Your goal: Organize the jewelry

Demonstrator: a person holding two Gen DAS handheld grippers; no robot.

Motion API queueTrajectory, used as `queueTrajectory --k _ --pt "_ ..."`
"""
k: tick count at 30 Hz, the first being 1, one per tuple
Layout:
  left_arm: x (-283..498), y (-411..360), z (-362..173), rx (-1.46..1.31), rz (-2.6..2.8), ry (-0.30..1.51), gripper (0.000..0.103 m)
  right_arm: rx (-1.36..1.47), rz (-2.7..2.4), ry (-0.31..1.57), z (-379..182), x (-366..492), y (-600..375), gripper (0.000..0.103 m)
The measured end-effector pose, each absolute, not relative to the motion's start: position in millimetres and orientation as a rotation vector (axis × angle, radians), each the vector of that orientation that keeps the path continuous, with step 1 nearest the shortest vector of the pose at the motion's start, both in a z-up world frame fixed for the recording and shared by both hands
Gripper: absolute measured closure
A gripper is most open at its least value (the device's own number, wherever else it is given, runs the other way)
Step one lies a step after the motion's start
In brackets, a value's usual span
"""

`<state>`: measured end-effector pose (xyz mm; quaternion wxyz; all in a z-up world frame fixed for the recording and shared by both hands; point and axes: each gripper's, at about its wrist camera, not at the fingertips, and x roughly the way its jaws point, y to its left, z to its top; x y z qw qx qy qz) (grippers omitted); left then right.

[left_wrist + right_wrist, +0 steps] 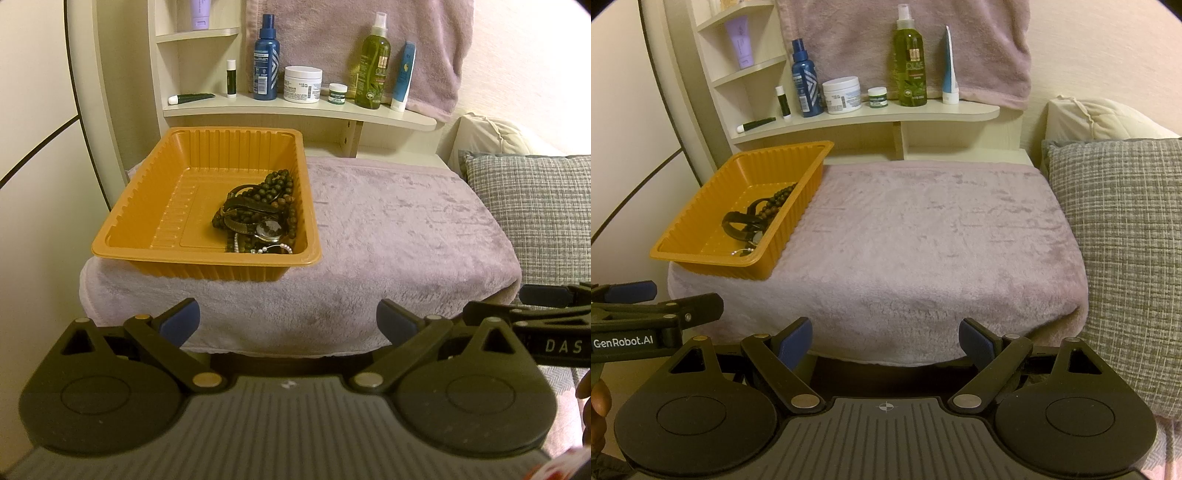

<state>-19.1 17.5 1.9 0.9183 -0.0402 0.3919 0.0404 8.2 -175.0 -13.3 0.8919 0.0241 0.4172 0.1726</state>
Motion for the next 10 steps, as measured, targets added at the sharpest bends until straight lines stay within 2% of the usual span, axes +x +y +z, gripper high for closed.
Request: queueTrajectory --k 10 --pt "-19.0 18.9 4.0 -0.092 0.086 0.778 0.001 0.041 0.375 0.862 -12.8 9.9 -176.7 0.017"
